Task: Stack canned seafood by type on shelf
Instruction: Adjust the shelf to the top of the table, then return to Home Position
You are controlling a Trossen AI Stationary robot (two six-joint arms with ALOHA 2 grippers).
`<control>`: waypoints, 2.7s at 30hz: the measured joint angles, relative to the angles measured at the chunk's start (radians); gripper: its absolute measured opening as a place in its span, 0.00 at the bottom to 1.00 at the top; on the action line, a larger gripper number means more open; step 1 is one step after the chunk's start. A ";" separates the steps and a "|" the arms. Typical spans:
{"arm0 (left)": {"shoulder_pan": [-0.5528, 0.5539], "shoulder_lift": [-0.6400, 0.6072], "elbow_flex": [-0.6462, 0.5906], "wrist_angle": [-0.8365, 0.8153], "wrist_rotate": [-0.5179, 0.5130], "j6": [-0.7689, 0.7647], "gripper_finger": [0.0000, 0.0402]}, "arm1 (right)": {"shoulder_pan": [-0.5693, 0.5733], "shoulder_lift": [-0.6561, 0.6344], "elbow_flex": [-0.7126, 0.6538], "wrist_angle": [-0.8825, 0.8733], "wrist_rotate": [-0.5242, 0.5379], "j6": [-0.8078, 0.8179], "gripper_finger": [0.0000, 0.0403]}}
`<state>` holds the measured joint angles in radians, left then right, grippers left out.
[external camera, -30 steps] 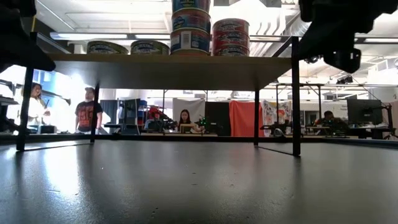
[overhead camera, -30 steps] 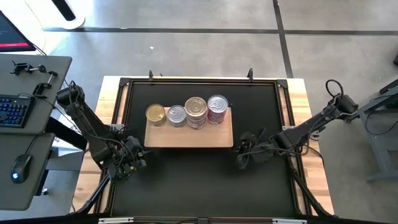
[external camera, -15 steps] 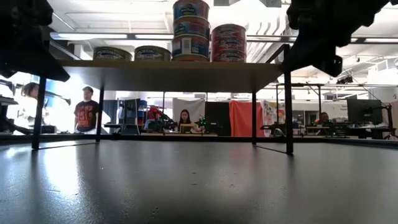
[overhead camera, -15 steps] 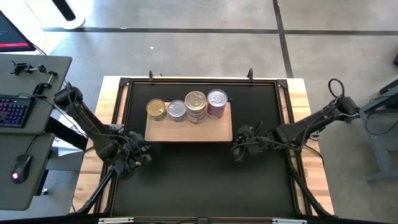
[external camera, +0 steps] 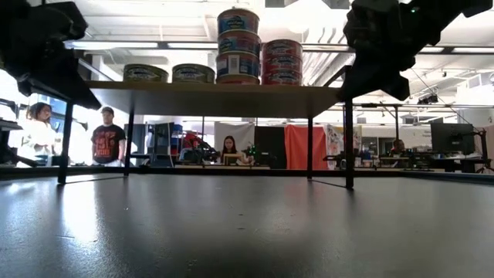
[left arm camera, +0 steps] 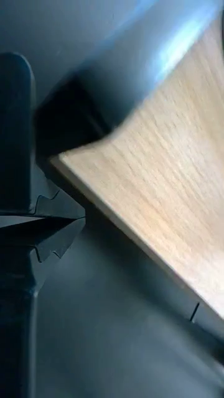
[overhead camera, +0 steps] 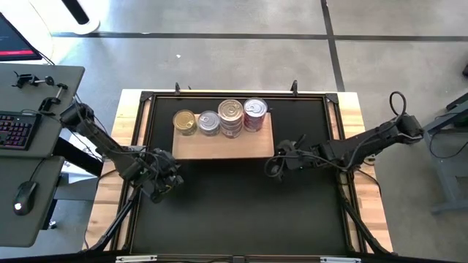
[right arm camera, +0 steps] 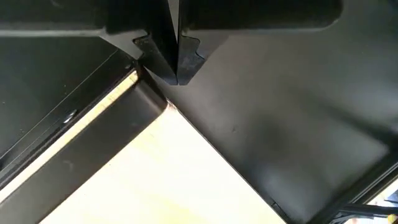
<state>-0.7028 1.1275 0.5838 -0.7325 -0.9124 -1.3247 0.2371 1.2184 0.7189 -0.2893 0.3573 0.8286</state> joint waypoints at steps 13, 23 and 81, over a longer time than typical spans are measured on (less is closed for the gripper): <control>0.244 -0.202 0.000 0.110 0.174 0.495 0.00 | -0.011 0.000 0.000 -0.002 0.000 -0.030 0.00; 0.406 -0.242 -0.001 0.115 0.298 0.684 0.00 | -0.105 0.000 0.000 -0.010 -0.068 -0.117 0.00; 0.609 -1.114 -0.573 0.934 0.915 1.026 0.00 | -0.055 -0.292 0.248 -0.207 -0.159 -0.025 0.00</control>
<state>-0.0942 0.0130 0.0112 0.2015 0.0021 -0.2983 0.1821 0.9261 0.9668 -0.4960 0.1978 0.8039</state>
